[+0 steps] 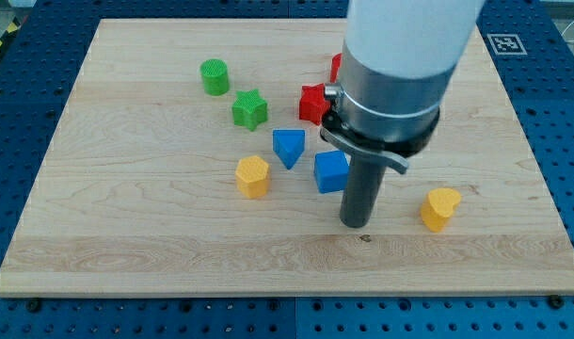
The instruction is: Move the blue cube closer to the blue triangle
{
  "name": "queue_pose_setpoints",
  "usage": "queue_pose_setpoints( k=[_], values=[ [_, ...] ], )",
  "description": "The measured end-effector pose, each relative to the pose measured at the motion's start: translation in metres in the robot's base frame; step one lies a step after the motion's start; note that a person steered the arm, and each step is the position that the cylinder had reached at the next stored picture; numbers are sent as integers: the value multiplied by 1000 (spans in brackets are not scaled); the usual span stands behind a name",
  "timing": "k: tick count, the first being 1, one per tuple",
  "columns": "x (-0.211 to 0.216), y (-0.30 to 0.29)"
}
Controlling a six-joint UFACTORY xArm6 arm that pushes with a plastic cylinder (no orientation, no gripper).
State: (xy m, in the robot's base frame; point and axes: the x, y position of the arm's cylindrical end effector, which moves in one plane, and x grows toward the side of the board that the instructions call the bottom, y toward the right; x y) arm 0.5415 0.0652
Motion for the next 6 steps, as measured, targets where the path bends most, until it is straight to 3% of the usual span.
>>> queue_pose_setpoints(
  k=[4,6],
  values=[
    [-41,-25],
    [-41,-42]
  ],
)
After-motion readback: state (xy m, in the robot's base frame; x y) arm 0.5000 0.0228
